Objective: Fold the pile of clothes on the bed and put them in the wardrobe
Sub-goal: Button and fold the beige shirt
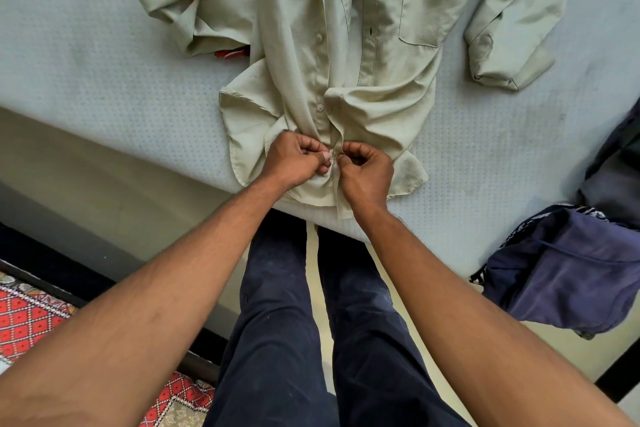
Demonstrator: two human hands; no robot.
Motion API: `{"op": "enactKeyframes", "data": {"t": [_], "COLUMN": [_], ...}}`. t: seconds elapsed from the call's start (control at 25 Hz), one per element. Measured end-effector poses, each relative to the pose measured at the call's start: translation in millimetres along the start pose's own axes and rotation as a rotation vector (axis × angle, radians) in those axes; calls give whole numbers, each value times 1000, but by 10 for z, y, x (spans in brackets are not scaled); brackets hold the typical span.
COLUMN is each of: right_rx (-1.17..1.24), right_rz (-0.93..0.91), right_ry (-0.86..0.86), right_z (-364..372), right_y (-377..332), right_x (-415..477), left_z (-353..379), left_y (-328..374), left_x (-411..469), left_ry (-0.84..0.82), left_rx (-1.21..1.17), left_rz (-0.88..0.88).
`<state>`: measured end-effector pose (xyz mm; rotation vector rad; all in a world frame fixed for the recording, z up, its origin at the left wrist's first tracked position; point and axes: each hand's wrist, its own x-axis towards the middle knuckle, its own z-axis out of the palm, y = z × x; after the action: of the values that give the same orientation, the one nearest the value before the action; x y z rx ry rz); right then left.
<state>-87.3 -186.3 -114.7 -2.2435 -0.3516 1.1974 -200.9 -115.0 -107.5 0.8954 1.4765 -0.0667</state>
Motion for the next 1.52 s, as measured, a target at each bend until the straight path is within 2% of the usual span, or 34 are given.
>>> {"op": "enactKeyframes", "data": {"t": [0.44,0.72,0.88,1.08,1.52], "right_rx": [233,205,206,346,181], "right_rz": [138,73,88,182,43], "right_ry": [-54,-41,-93,-214,-141], "right_z": [-22,9,-25,-119,-13], "right_y": [60,84,116,120,154], "right_x": [-31,-85,-60,29,33], "left_z": [58,46,12,-28,-80], "left_y": [-27,4,14,51,68], "left_x": [20,15,29,64,80], "left_ry": [56,44,4,-38,-93], "left_rx": [35,57,35,25,38], "left_rz": [14,22,-3,-53,-44]}}
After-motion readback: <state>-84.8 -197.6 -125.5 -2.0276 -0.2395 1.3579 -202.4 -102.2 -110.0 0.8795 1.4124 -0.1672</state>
